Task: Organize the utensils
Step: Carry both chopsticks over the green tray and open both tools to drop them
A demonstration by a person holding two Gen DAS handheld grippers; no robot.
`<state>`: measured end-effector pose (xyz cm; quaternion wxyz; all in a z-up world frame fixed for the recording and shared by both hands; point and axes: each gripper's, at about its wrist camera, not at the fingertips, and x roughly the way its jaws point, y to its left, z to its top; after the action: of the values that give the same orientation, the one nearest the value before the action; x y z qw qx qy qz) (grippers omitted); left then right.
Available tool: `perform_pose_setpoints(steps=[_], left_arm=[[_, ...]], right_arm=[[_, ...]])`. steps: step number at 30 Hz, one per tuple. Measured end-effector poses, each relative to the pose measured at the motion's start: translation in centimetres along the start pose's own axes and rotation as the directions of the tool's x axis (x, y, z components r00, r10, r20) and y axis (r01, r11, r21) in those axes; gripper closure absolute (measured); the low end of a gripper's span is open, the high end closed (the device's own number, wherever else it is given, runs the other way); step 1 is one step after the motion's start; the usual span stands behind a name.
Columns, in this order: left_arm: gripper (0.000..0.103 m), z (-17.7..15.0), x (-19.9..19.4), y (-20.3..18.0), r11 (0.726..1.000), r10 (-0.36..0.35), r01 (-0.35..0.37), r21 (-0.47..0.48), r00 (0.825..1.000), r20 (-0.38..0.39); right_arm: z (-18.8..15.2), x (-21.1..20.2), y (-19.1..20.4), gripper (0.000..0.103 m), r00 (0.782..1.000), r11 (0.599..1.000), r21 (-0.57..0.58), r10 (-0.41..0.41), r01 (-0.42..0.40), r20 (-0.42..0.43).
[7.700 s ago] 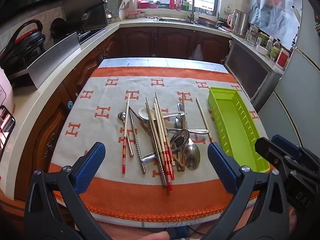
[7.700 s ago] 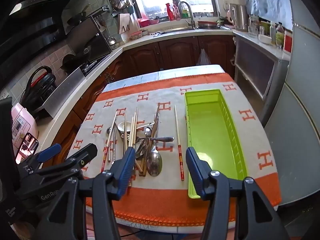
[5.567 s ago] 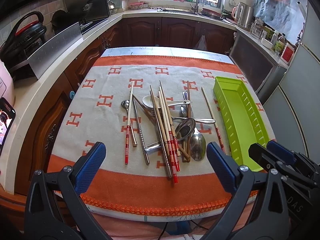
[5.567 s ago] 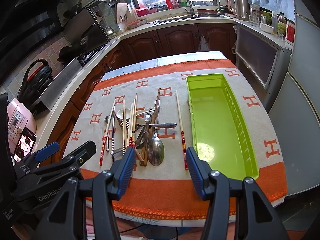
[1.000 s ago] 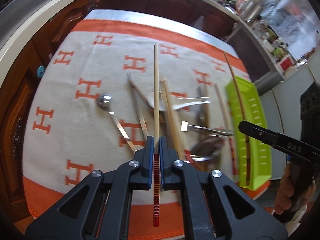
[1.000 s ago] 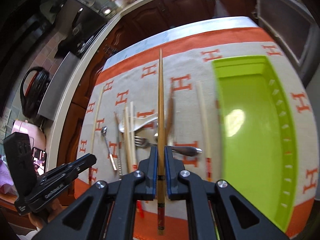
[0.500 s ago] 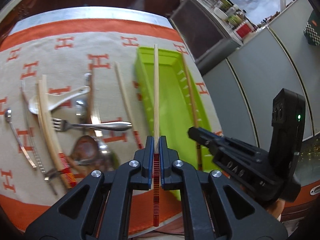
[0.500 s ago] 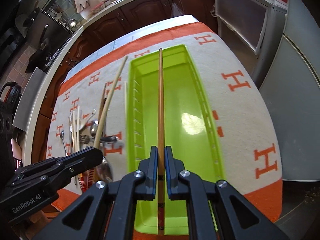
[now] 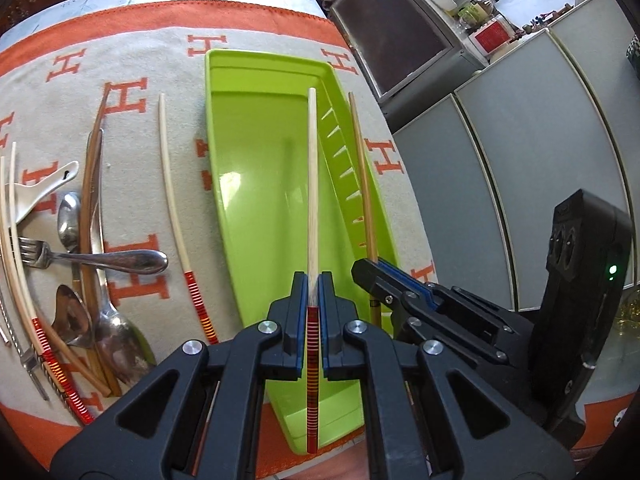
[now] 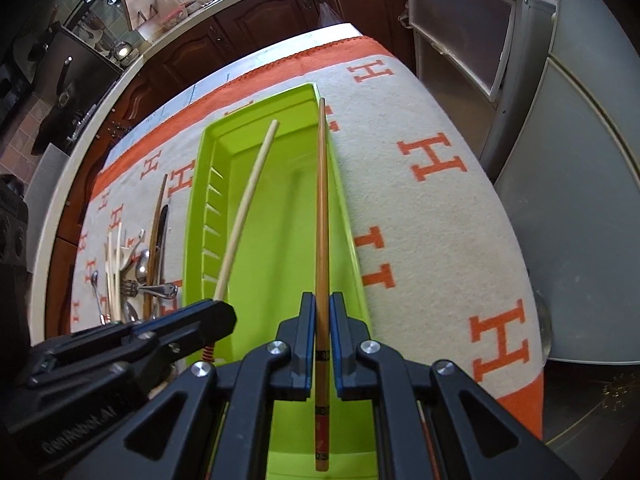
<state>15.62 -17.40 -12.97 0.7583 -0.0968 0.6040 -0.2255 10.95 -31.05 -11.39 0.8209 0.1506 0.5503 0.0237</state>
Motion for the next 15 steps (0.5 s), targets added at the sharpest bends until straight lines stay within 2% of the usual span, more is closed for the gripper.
perform_pose_setpoints(steps=[5, 10, 15], left_arm=[[0.099, -0.2, 0.7, -1.0, 0.998, 0.042, -0.042, 0.055, 0.999, -0.003], [0.096, -0.4, 0.3, -1.6, 0.995, 0.055, -0.055, 0.086, 0.998, -0.003], [0.066, -1.4, -2.0, -0.7, 0.992, 0.072, -0.076, 0.099, 0.996, 0.042]], right_arm=[[0.2, -0.7, -0.5, 0.090, 1.000, 1.000, 0.021, 0.015, -0.016, 0.027], [0.3, -1.1, -0.7, 0.089, 0.999, 0.999, 0.039, 0.029, -0.031, 0.043], [0.1, -1.2, -0.2, 0.089, 0.998, 0.997, 0.047, 0.051, -0.053, 0.046]])
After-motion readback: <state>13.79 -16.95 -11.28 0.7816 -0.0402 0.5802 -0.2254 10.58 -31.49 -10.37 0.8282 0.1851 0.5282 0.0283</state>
